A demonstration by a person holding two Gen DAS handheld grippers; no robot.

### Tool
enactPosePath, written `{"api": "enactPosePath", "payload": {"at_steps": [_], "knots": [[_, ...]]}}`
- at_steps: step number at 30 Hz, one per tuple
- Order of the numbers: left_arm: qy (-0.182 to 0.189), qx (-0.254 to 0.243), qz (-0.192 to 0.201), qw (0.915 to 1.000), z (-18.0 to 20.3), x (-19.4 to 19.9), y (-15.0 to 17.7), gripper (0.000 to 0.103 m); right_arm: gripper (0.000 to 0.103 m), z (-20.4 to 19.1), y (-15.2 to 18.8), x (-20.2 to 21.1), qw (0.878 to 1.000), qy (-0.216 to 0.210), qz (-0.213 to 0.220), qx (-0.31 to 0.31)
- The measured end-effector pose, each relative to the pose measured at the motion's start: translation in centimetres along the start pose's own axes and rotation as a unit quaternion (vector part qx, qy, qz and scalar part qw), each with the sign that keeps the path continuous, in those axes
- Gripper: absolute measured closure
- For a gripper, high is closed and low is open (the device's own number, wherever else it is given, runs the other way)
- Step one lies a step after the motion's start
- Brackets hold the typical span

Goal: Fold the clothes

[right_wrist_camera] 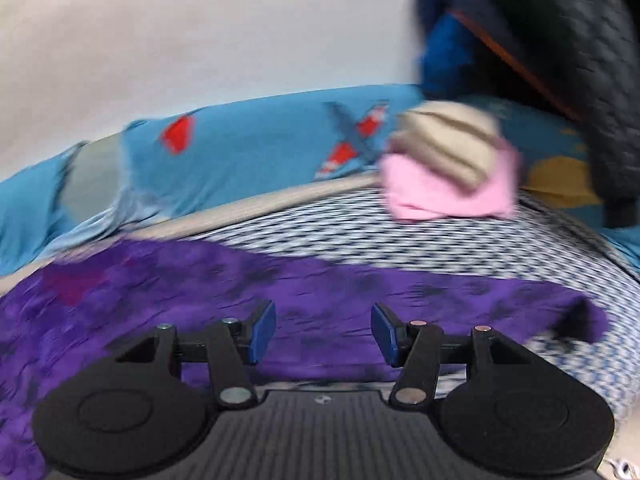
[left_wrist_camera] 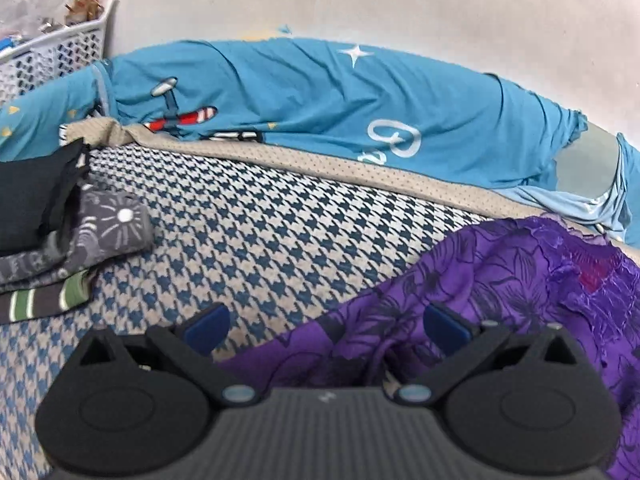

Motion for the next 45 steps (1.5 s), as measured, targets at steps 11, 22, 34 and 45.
{"api": "enactPosePath", "payload": {"at_steps": [11,22,34,45], "knots": [[-0.015,-0.013,-0.026,0.9995,-2.7,-2.0,-1.2,0.0,0.051,-12.2,0.6,-1.4,0.985,-0.152,0.001,0.083],[-0.025,-0.026,-0.031,0.9989,-7.0,-1.1,-0.8,0.0,0.051,-26.0,5.4,-0.1,0.931,-0.323,-0.039,0.167],[-0.063,0.07,-0.046,0.9945,-15.0,-0.5,-2.5,0.0,0.06,-40.8,11.1,3.0,0.847,-0.47,-0.055,0.243],[-0.078,0.129,-0.048,0.9874,-19.1,-0.4,-3.4,0.0,0.06,-51.8,18.9,1.8,0.793,-0.531,-0.143,0.261]]}}
Point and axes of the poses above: each gripper's, at about its wrist camera, not at the fingertips, and x roughly against the way its jaws point, z to its right, y to its underside, the point moved 10 cm from there along -x, roughly the way its jaws point, and after that the axes turned 13 degrees about -y, right-handed, at the moved point
